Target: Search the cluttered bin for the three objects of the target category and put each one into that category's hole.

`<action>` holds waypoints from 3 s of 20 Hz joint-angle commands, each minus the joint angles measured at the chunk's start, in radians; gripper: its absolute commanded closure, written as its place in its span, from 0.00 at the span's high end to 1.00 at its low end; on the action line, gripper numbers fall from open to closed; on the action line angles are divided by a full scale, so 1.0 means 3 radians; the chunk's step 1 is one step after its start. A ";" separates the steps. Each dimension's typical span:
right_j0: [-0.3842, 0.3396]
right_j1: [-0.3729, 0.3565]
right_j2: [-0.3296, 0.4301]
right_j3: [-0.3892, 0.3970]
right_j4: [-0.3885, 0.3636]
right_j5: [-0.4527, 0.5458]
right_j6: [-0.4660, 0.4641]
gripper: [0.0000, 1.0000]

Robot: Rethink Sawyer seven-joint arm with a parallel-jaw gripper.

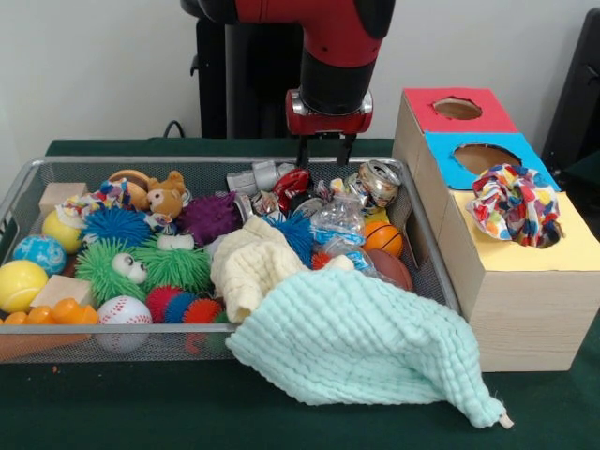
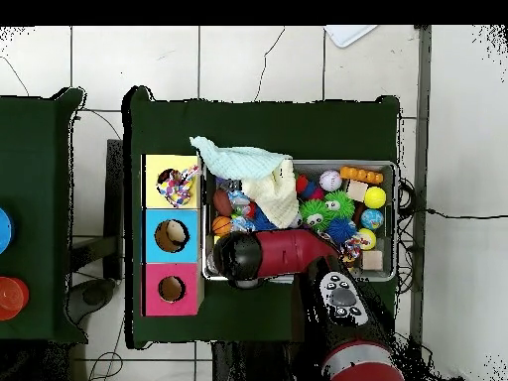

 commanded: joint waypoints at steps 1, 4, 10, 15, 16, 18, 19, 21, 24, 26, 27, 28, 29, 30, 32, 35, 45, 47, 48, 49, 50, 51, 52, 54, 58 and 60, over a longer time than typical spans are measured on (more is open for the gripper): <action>-0.0055 -0.0050 0.0320 -0.0623 0.0182 0.0286 0.0021 1.00; -0.0034 -0.0020 0.0307 -0.0671 0.0186 0.0282 0.0053 1.00; 0.0009 0.0149 0.0260 -0.0660 0.0149 0.0198 0.0114 1.00; -0.0015 0.0247 0.0270 -0.0521 0.0151 0.0059 0.0165 1.00; -0.0023 0.0247 0.0277 -0.0481 0.0158 0.0050 0.0167 1.00; -0.0033 0.0230 0.0286 -0.0403 0.0172 0.0030 0.0178 1.00; -0.0037 0.0217 0.0289 -0.0370 0.0179 0.0028 0.0181 1.00; -0.0041 0.0208 0.0298 -0.0312 0.0190 0.0007 0.0193 1.00; -0.0035 0.0212 0.0309 -0.0256 0.0208 -0.0032 0.0222 1.00; -0.0026 0.0198 0.0305 -0.0207 0.0214 -0.0056 0.0244 1.00; -0.0026 0.0179 0.0306 -0.0166 0.0216 -0.0073 0.0251 1.00; -0.0027 0.0162 0.0308 -0.0130 0.0222 -0.0085 0.0256 1.00; -0.0027 0.0144 0.0311 -0.0094 0.0227 -0.0096 0.0260 1.00; -0.0029 0.0127 0.0317 -0.0062 0.0233 -0.0101 0.0260 1.00; -0.0038 0.0083 0.0328 0.0009 0.0252 -0.0114 0.0263 1.00; -0.0050 0.0012 0.0331 0.0097 0.0274 -0.0099 0.0261 1.00; 0.0000 0.0362 0.0193 0.0070 0.0076 -0.0564 0.0358 1.00; 0.0026 0.0486 0.0147 -0.0006 0.0024 -0.0679 0.0366 1.00; 0.0038 0.0558 0.0123 -0.0050 0.0006 -0.0736 0.0374 1.00; 0.0049 0.0627 0.0102 -0.0100 -0.0002 -0.0787 0.0384 1.00; 0.0066 0.0685 0.0082 -0.0152 0.0000 -0.0809 0.0384 1.00; 0.0082 0.0743 0.0062 -0.0205 0.0003 -0.0832 0.0384 1.00; 0.0096 0.0774 0.0041 -0.0229 0.0018 -0.0841 0.0381 1.00; 0.0133 0.0774 -0.0015 -0.0217 0.0041 -0.0807 0.0394 1.00; 0.0144 0.0696 -0.0043 -0.0112 0.0078 -0.0654 0.0318 1.00; 0.0109 0.0628 -0.0014 -0.0031 0.0098 -0.0572 0.0264 1.00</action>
